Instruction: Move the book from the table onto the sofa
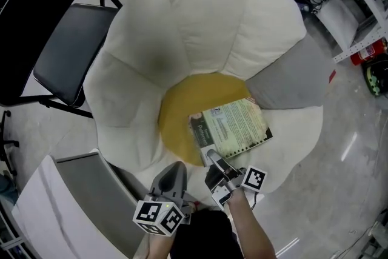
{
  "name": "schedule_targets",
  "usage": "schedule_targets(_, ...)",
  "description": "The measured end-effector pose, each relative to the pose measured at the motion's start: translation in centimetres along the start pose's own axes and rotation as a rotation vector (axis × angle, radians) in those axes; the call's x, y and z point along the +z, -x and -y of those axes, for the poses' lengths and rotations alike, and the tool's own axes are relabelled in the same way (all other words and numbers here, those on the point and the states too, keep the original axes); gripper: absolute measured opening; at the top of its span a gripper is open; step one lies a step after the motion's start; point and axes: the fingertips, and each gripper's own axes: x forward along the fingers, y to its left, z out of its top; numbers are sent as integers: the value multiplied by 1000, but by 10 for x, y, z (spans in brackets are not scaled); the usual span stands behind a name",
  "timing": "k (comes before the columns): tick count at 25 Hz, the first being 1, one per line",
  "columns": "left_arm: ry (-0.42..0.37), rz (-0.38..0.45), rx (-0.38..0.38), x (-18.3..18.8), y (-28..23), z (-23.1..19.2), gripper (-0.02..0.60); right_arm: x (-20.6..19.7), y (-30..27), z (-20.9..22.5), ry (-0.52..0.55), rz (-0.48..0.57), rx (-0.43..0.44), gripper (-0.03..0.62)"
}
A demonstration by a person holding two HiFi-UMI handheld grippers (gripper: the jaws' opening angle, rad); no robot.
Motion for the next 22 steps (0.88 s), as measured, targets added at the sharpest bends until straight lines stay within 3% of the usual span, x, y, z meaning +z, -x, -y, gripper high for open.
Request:
schedule_targets(8,-7,-1,-8,3,5,8,9,1,-2,7,-22,24,-70,177)
schedule_targets(12,-9,0,-1,4,6,8,9,2,-1,8,-32,35,-99,223)
schedule_targets(17,-9,-9,-2,7,15,17,9,-6,11,15,-30,49,-214,304)
schedule_targets(22,-17,-9,17,21,33,31,11,-32,31,6,-68,34,-290,321)
